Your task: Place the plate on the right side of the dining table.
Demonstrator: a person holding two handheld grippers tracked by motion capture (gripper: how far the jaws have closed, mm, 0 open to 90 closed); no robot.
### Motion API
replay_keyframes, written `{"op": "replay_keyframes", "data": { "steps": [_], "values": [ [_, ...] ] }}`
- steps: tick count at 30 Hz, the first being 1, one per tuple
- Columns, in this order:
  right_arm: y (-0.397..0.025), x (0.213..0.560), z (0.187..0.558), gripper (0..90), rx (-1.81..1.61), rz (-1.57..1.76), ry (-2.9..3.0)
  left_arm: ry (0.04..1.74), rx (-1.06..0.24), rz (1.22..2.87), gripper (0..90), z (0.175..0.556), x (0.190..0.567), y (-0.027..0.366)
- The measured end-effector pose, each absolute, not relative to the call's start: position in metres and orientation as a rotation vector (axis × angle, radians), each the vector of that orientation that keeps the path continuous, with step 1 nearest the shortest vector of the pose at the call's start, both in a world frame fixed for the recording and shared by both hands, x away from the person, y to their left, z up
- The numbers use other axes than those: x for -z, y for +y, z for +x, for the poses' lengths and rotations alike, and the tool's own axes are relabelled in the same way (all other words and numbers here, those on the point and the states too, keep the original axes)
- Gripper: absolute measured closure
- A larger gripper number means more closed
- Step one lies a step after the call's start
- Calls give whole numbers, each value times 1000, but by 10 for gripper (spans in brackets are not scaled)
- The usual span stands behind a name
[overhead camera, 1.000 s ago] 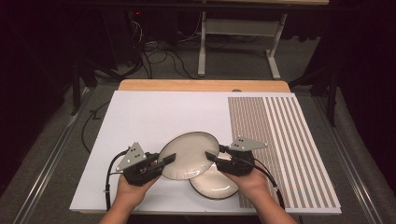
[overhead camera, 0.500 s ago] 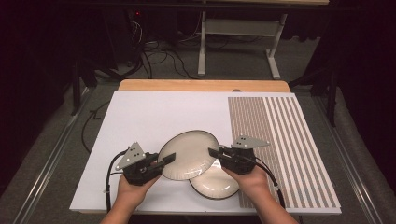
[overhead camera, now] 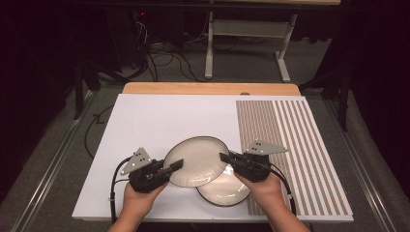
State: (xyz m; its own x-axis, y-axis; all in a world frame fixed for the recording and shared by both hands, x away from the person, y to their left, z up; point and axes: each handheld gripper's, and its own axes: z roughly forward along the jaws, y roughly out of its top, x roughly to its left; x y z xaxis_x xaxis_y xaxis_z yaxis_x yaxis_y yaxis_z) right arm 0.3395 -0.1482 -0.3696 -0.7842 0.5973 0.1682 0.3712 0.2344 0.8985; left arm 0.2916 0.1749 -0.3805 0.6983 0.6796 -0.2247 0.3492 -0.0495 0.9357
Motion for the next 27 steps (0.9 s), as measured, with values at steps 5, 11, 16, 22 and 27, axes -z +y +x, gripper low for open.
{"op": "replay_keyframes", "data": {
  "steps": [5, 11, 16, 22, 27],
  "values": [
    [-157, 359, 336, 862, -1586, 895, 2265, 839, -325, 1647, 729, 293, 371, 165],
    [-174, 349, 336, 861, -1586, 901, 2237, 814, -351, 1657, 728, 297, 359, 147],
    [-200, 341, 336, 860, -1566, 933, 2192, 782, -327, 1691, 727, 311, 348, 125],
    [-220, 339, 337, 859, -1546, 958, 2170, 754, -304, 1732, 729, 324, 343, 98],
    [-240, 337, 336, 857, -1520, 986, 2137, 739, -280, 1750, 726, 332, 339, 80]
  ]
}}
